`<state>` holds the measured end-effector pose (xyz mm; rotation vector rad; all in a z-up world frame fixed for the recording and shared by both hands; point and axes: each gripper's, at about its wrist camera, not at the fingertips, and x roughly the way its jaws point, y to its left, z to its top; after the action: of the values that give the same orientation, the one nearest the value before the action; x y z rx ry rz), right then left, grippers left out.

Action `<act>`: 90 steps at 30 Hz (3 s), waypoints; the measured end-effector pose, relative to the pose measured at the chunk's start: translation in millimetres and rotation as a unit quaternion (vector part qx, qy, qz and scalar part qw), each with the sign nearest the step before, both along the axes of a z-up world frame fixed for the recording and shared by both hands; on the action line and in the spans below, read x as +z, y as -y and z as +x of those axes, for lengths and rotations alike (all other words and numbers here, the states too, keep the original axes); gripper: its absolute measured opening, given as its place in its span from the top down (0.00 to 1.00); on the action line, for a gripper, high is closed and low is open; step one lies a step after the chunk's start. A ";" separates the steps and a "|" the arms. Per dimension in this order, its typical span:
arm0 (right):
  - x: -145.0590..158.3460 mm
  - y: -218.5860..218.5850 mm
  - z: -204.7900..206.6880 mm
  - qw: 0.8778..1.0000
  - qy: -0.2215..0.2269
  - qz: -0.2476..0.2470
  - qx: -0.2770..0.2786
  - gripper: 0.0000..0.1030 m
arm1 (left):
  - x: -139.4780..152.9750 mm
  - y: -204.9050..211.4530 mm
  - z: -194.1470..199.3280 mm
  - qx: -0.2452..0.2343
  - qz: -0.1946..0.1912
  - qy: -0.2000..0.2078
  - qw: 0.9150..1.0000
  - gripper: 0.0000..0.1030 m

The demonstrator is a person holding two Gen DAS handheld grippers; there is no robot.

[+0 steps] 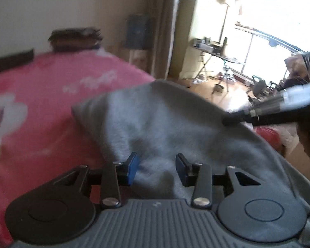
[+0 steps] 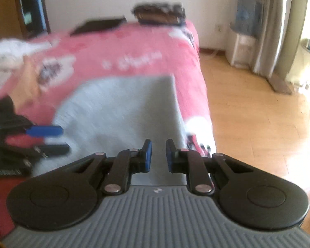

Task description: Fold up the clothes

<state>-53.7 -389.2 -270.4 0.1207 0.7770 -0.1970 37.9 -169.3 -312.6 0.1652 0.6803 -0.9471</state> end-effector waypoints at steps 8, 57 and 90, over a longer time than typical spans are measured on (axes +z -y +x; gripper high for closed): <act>3.1 -0.4 3.0 1.000 0.022 -0.017 0.003 0.89 | 0.8 2.5 -7.1 0.002 -0.015 0.010 1.000 0.51; 51.5 38.0 51.1 0.995 0.071 -0.028 -0.058 0.86 | 56.9 -24.1 65.6 0.107 -0.078 -0.027 0.991 0.40; -36.3 -103.1 -164.7 0.997 -0.018 0.002 -0.074 0.75 | -0.7 -21.7 -194.0 0.003 0.014 -0.021 1.000 0.26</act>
<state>-218.4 -286.0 -306.7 0.1793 0.8051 -0.3396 -156.1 -147.6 -313.3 0.1693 0.7334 -0.9382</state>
